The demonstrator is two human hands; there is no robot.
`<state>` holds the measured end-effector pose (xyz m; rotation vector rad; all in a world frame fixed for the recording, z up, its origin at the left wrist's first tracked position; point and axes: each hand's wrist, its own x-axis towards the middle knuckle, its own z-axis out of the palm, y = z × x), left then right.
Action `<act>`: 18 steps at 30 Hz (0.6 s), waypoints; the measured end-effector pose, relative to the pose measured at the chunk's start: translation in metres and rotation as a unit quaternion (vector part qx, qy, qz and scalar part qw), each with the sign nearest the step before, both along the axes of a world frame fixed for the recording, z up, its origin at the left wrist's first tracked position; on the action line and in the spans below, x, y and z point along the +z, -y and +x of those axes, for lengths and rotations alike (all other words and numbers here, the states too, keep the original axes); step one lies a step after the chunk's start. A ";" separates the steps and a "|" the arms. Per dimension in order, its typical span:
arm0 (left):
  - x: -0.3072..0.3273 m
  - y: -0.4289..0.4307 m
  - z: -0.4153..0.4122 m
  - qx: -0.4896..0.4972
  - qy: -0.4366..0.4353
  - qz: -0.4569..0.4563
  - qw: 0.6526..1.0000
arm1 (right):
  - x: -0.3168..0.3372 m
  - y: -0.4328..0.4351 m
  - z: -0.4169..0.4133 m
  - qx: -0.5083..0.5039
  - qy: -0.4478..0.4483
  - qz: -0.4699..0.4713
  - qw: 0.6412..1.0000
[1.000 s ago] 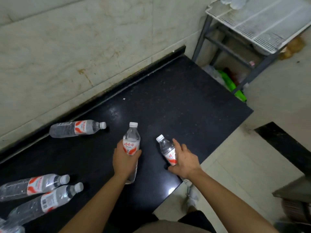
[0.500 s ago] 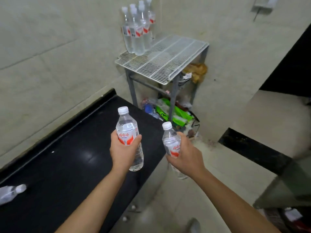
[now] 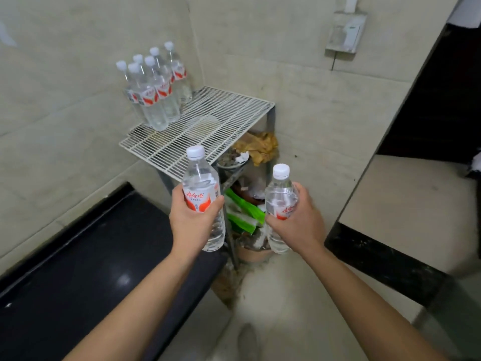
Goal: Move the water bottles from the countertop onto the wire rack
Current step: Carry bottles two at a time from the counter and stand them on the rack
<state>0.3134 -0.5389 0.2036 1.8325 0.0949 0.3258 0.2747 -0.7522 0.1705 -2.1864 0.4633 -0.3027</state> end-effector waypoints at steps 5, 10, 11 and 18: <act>0.019 0.026 0.084 0.016 0.064 -0.038 0.997 | 0.030 0.023 0.094 0.040 0.073 -0.011 0.996; 0.043 0.039 0.183 0.038 0.102 -0.070 0.992 | 0.067 0.036 0.209 0.064 0.127 -0.034 0.989; 0.046 0.040 0.202 0.043 0.105 -0.072 0.991 | 0.072 0.038 0.231 0.069 0.131 -0.035 0.988; 0.055 0.049 0.296 0.086 0.091 -0.043 0.991 | 0.081 0.047 0.344 0.128 0.139 0.020 0.982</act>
